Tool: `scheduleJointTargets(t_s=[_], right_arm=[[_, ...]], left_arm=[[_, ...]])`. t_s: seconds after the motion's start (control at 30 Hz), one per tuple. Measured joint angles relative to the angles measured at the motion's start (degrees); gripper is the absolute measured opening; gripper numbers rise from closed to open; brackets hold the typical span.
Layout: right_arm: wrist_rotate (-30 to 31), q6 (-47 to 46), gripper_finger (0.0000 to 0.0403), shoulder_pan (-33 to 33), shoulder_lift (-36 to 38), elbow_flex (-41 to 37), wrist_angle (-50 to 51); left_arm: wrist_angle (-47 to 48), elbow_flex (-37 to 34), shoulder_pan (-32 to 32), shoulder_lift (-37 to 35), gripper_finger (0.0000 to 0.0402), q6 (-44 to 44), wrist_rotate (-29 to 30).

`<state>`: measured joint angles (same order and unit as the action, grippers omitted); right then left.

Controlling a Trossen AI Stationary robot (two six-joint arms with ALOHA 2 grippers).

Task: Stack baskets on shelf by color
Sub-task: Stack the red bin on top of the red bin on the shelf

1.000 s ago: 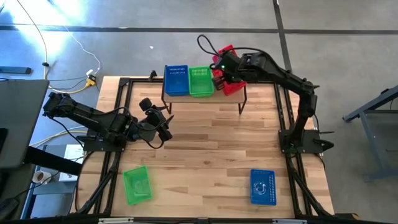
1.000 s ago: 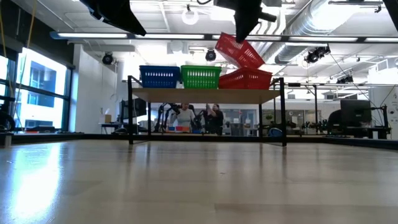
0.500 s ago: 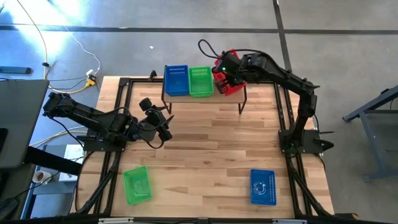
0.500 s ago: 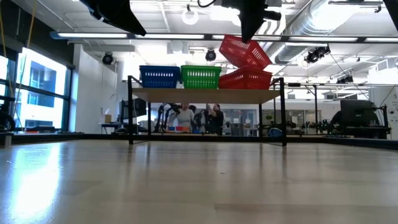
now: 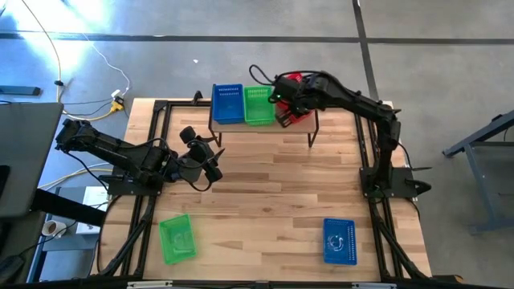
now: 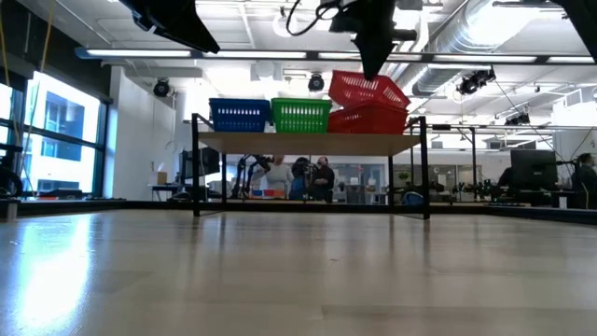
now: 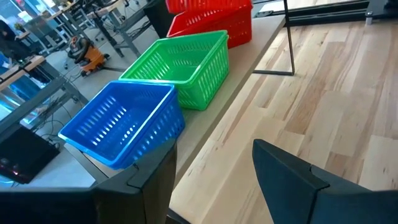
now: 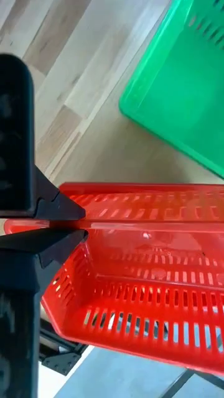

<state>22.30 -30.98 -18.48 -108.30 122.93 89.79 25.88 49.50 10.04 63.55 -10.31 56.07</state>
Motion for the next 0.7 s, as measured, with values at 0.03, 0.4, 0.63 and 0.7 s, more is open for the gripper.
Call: scheduleJointTargets(t_s=[0.03, 0.4, 0.63, 0.7], right_arm=[[-0.02, 0.08, 0.0000, -0.02, -0.52, 0.00, 0.06], [-1.63, 2.75, 0.0000, -0.83, -3.14, 0.00, 0.21], [-4.64, 2.99, 0.0000, -1.79, -3.14, 0.00, 0.21], [-4.94, 2.99, 0.0001, -2.13, -3.14, 0.00, 0.19]], left_arm=[[0.01, 0.00, 0.00, 0.00, 0.0200, 0.00, 0.00], [0.01, 0.00, 0.00, 0.00, 0.0200, 0.00, 0.00], [0.01, 0.00, 0.00, 0.00, 0.0200, 0.00, 0.00], [0.01, 0.00, 0.00, 0.00, 0.0200, 0.00, 0.00]])
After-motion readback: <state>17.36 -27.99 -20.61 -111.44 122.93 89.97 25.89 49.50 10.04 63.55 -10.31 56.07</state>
